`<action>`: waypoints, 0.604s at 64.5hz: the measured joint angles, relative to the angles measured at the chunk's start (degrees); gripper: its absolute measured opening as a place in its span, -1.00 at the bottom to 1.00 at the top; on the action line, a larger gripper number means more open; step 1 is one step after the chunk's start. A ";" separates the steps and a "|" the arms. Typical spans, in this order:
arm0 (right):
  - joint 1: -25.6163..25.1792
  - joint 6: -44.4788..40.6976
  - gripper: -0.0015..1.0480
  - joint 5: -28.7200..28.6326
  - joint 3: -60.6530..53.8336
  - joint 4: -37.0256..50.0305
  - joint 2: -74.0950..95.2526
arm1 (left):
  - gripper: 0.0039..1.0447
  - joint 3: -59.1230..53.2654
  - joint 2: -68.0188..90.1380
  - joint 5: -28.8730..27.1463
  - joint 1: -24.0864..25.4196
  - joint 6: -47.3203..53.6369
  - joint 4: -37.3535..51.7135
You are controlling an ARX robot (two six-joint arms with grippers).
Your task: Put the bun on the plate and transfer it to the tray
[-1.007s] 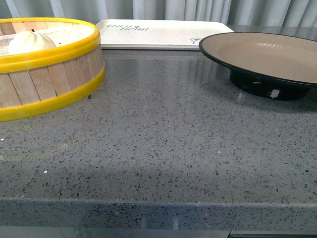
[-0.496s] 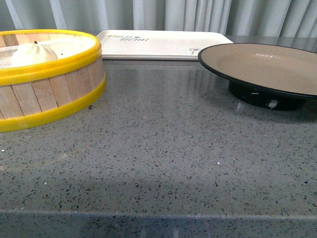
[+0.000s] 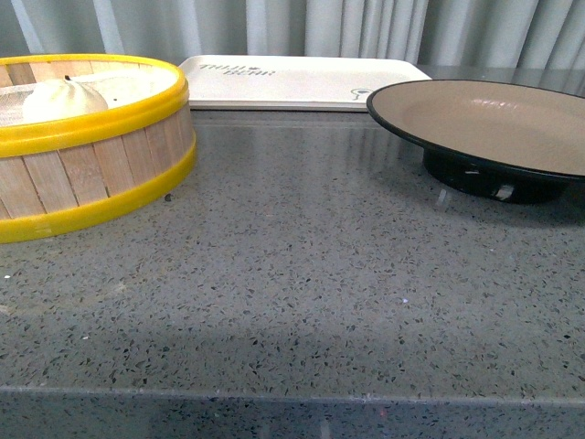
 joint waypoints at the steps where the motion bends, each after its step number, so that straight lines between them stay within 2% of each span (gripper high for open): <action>1: 0.00 0.00 0.84 0.02 0.00 0.00 0.00 | 0.88 0.96 1.84 0.33 0.55 -0.07 -0.15; 7: 0.00 0.00 0.84 0.02 0.00 0.00 0.00 | 0.88 7.48 8.20 2.86 3.52 -0.13 3.58; 13: 0.00 0.00 0.84 0.00 0.00 0.00 0.00 | 0.88 15.45 14.93 1.90 3.72 -0.02 10.19; 26: 0.00 0.00 0.84 0.00 0.00 0.00 0.00 | 0.88 31.67 34.80 -3.93 -6.34 0.66 19.69; 39: 0.00 0.00 0.84 0.00 0.00 0.00 0.00 | 0.88 46.40 53.51 -7.96 -15.02 2.40 18.51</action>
